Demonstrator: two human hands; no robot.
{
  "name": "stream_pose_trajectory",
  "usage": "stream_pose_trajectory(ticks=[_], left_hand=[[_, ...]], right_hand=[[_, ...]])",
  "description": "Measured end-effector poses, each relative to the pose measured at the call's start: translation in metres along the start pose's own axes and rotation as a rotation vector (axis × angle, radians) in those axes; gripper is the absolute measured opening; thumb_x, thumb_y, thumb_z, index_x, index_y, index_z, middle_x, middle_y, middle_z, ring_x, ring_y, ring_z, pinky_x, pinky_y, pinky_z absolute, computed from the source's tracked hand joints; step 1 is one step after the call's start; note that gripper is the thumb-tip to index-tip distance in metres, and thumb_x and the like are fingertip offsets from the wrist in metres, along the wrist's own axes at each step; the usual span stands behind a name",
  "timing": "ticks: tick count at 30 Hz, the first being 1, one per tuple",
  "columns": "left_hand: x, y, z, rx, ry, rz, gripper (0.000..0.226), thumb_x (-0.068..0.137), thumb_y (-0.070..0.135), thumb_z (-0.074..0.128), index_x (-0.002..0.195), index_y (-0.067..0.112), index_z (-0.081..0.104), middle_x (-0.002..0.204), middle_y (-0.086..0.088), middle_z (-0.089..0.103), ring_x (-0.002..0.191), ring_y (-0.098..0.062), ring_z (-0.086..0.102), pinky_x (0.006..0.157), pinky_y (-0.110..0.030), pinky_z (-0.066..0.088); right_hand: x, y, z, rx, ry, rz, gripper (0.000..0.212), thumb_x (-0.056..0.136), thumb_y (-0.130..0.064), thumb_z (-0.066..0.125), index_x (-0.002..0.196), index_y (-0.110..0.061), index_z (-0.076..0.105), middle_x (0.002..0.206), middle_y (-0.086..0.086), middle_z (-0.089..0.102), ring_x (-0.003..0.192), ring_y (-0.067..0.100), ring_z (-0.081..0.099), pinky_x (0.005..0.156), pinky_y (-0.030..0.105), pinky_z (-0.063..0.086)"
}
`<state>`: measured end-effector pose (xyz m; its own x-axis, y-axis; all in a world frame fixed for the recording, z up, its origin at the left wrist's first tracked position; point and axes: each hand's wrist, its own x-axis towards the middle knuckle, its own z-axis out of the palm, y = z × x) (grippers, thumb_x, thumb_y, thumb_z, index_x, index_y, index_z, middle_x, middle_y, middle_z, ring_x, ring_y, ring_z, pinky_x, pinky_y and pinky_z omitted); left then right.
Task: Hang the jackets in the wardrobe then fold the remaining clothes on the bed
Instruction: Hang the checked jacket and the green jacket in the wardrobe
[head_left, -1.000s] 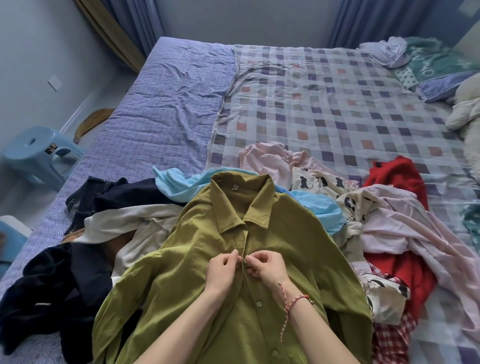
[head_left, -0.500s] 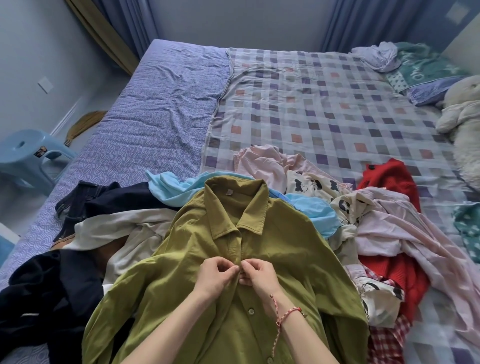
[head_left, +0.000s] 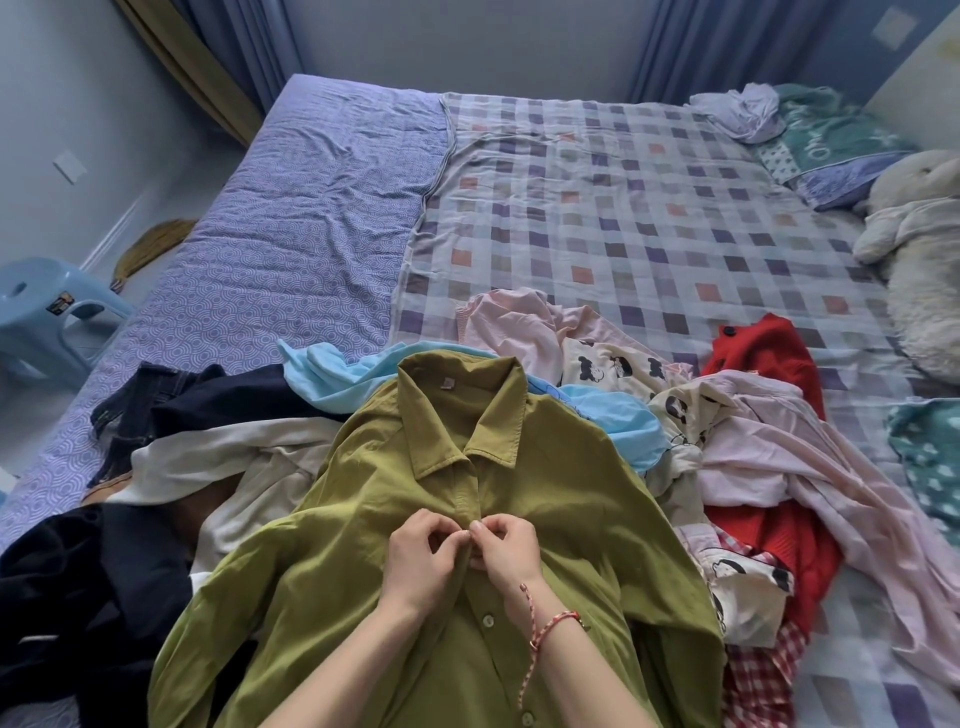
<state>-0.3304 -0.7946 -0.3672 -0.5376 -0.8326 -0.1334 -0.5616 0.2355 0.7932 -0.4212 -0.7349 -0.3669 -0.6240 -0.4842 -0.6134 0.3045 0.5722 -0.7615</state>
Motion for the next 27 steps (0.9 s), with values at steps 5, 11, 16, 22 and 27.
stream_pose_trajectory(ticks=[5,11,16,22,27], left_hand=[[0.013,0.009,-0.008,-0.203,-0.163,-0.259,0.023,0.08,0.009,0.071,0.062,0.021,0.062,0.056,0.011,0.06,0.058,-0.006,0.053,0.057,-0.013,0.041],[0.021,0.014,-0.022,-0.318,-0.367,-0.546,0.02,0.087,0.017,0.064,0.068,0.012,0.064,0.047,0.004,0.051,0.043,-0.004,0.043,0.043,-0.015,0.036],[-0.021,0.009,-0.024,0.159,-0.098,-0.091,0.017,0.085,0.033,0.064,0.079,0.02,0.055,0.08,0.005,0.056,0.072,-0.013,0.053,0.068,-0.027,0.045],[-0.084,-0.015,-0.006,0.541,-0.147,-0.054,0.024,0.085,0.042,0.058,0.091,0.02,0.049,0.094,0.006,0.048,0.092,-0.014,0.057,0.068,-0.024,0.043],[-0.086,-0.029,0.0,0.657,-0.079,0.108,0.037,0.043,0.012,0.088,0.065,0.013,0.059,0.06,-0.001,0.052,0.047,-0.018,0.056,0.034,-0.025,0.042]], right_hand=[[-0.003,0.0,-0.008,0.06,-0.066,-0.087,0.02,0.09,-0.004,0.058,0.071,-0.011,0.055,0.064,0.002,0.054,0.054,0.007,0.051,0.052,0.015,0.048],[-0.003,0.004,-0.006,-0.128,-0.034,-0.183,0.022,0.086,-0.008,0.063,0.073,-0.024,0.053,0.071,-0.006,0.058,0.069,0.014,0.055,0.072,0.03,0.05],[-0.029,0.015,-0.031,-0.244,0.073,-0.244,0.027,0.084,-0.002,0.059,0.074,-0.026,0.056,0.074,-0.011,0.061,0.072,0.007,0.058,0.068,0.011,0.044],[-0.064,0.064,-0.035,-0.67,-0.053,-0.26,0.007,0.091,-0.02,0.055,0.097,-0.018,0.056,0.101,-0.001,0.056,0.097,0.017,0.056,0.085,0.022,0.041],[-0.061,0.06,-0.026,-0.679,0.016,-0.255,0.009,0.094,-0.024,0.052,0.094,-0.016,0.055,0.096,-0.002,0.05,0.083,0.013,0.046,0.08,0.025,0.04]])
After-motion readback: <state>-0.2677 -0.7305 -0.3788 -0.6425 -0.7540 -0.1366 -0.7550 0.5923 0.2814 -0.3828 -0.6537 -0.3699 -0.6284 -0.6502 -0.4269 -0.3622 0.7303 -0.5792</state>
